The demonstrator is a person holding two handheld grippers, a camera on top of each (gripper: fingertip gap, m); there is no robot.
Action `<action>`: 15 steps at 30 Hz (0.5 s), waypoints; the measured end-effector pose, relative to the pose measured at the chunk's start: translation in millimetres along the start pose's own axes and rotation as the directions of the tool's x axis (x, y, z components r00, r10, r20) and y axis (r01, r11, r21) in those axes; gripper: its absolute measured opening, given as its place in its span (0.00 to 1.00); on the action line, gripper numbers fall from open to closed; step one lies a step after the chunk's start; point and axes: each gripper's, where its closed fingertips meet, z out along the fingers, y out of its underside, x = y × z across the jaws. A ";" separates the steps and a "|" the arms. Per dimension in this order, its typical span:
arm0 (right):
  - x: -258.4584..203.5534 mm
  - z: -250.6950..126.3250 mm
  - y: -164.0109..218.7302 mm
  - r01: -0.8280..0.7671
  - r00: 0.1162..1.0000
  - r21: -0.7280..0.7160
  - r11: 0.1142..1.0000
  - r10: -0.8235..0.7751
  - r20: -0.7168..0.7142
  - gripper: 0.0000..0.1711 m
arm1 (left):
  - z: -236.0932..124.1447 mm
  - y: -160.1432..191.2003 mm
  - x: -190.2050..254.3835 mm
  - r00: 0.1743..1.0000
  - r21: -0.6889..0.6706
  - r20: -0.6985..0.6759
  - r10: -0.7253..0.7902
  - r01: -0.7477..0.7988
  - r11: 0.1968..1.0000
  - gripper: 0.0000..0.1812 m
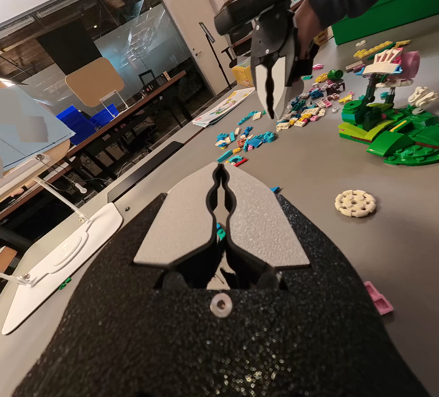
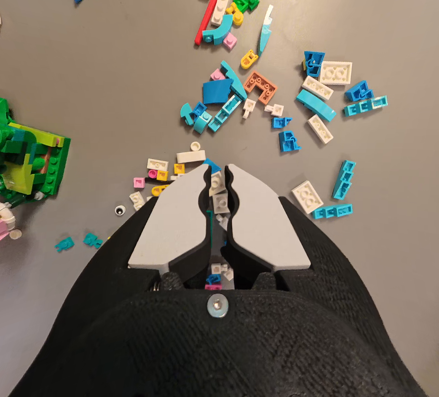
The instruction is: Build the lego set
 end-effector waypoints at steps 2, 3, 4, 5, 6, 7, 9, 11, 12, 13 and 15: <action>-1.8 -3.0 2.4 0.000 1.000 0.001 1.000 0.000 -0.008 0.06 | -0.7 0.3 -3.0 1.000 0.001 0.014 -0.009 0.009 1.000 0.00; -2.1 -4.8 3.5 0.003 1.000 0.002 1.000 -0.003 -0.017 0.06 | -1.3 0.6 -5.6 1.000 0.000 0.028 -0.012 0.012 1.000 0.00; -2.3 -6.9 4.2 0.004 1.000 0.004 1.000 -0.004 -0.025 0.06 | -2.0 0.9 -8.7 0.999 -0.001 0.044 -0.016 0.016 1.000 0.00; -2.8 -9.3 4.4 0.004 0.999 0.010 1.000 -0.004 -0.032 0.06 | -2.7 1.3 -12.2 0.998 -0.001 0.062 -0.023 0.023 1.000 0.00; -3.6 -12.0 4.4 0.002 0.999 0.019 1.000 -0.002 -0.038 0.06 | -3.6 1.8 -15.8 0.996 0.000 0.080 -0.033 0.033 0.999 0.00; -4.6 -14.7 4.7 0.000 0.999 0.027 1.000 0.001 -0.044 0.06 | -4.3 2.3 -19.0 0.995 0.001 0.093 -0.047 0.047 0.999 0.00; -6.5 -20.4 6.8 -0.003 0.998 0.038 0.999 0.005 -0.059 0.06 | -5.5 3.5 -24.4 0.991 0.006 0.108 -0.084 0.083 0.996 0.00; -9.5 -26.2 10.9 -0.004 0.997 0.045 0.999 0.007 -0.071 0.06 | -7.6 3.0 -29.5 0.985 0.021 0.123 -0.117 0.116 0.993 0.00; -11.0 -29.2 13.4 -0.008 0.997 0.049 0.999 0.011 -0.077 0.05 | -8.5 2.7 -31.7 0.983 0.029 0.129 -0.132 0.129 0.991 0.00; -12.3 -32.3 16.3 -0.014 0.996 0.055 0.998 0.018 -0.083 0.05 | -9.5 2.5 -33.5 0.980 0.035 0.134 -0.144 0.140 0.989 0.00; -13.5 -38.3 23.2 -0.031 0.994 0.067 0.997 0.038 -0.102 0.04 | -11.7 1.8 -37.3 0.975 0.047 0.148 -0.164 0.159 0.986 0.00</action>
